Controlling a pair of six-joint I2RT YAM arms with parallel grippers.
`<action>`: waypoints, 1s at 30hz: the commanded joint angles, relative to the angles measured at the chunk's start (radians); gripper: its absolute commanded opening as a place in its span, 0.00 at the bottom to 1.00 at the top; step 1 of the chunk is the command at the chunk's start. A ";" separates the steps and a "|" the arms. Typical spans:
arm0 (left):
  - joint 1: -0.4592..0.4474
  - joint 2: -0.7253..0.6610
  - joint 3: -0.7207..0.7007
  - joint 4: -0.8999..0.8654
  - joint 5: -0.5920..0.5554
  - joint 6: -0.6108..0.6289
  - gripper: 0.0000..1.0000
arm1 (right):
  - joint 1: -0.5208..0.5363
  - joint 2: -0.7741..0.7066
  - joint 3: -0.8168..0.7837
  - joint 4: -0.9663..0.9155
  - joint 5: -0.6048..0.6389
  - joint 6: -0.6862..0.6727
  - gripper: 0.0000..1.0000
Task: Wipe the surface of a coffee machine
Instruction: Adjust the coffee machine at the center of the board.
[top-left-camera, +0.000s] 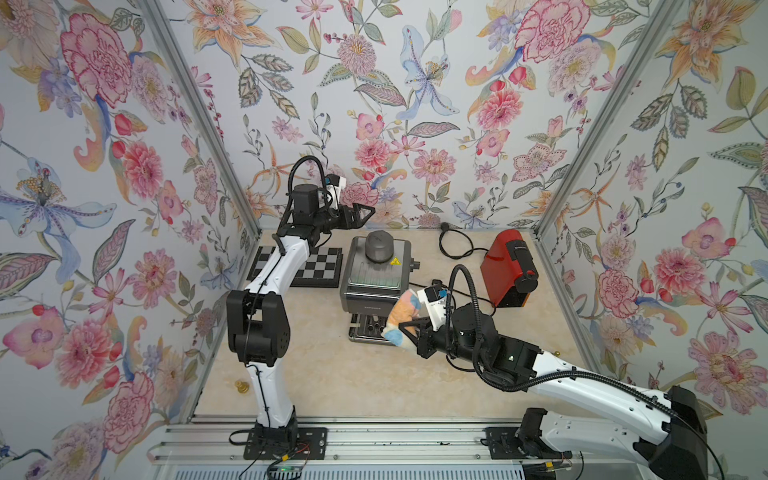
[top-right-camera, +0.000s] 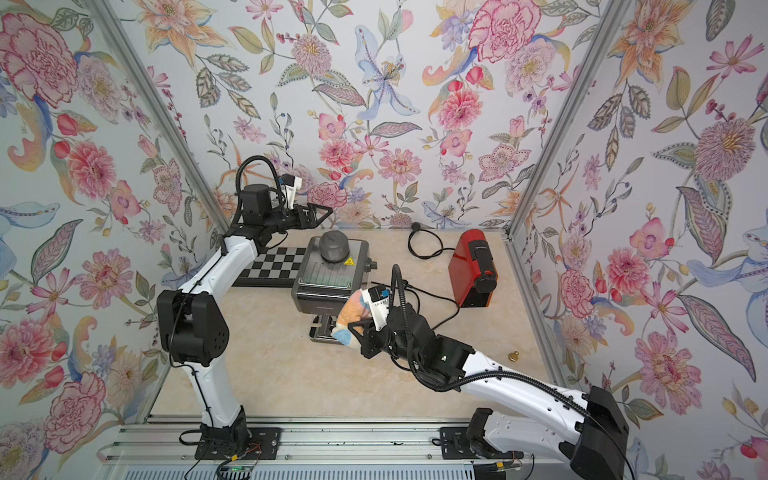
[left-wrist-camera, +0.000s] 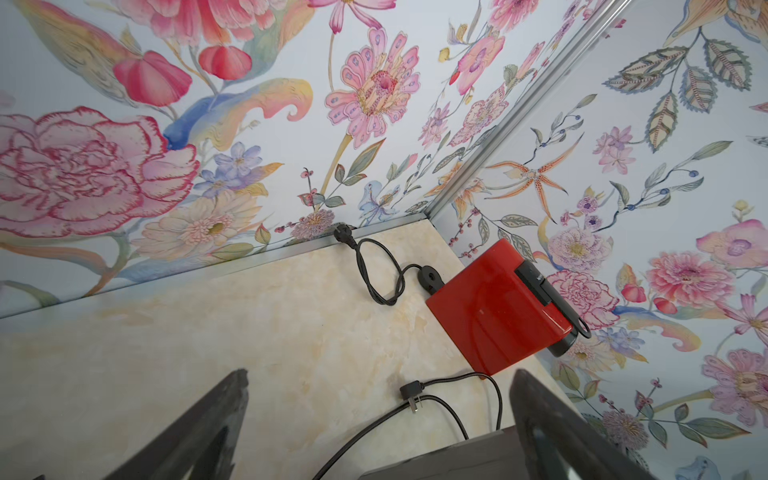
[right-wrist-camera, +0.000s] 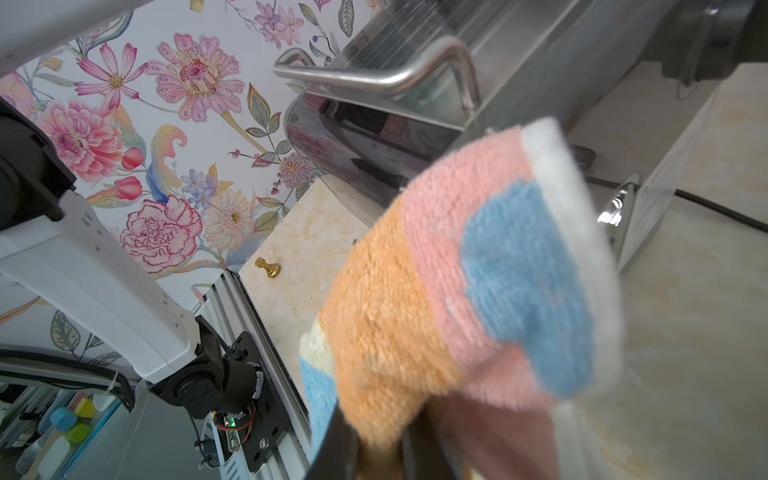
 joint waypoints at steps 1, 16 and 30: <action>-0.005 0.033 0.048 0.162 0.188 -0.093 0.99 | 0.001 0.039 0.034 0.093 0.013 -0.006 0.00; 0.000 0.140 -0.276 1.412 0.396 -1.012 0.99 | -0.107 0.137 0.002 0.294 -0.063 0.050 0.00; -0.001 -0.048 -0.579 1.328 0.360 -0.860 0.99 | -0.155 0.147 -0.013 0.298 -0.071 0.054 0.00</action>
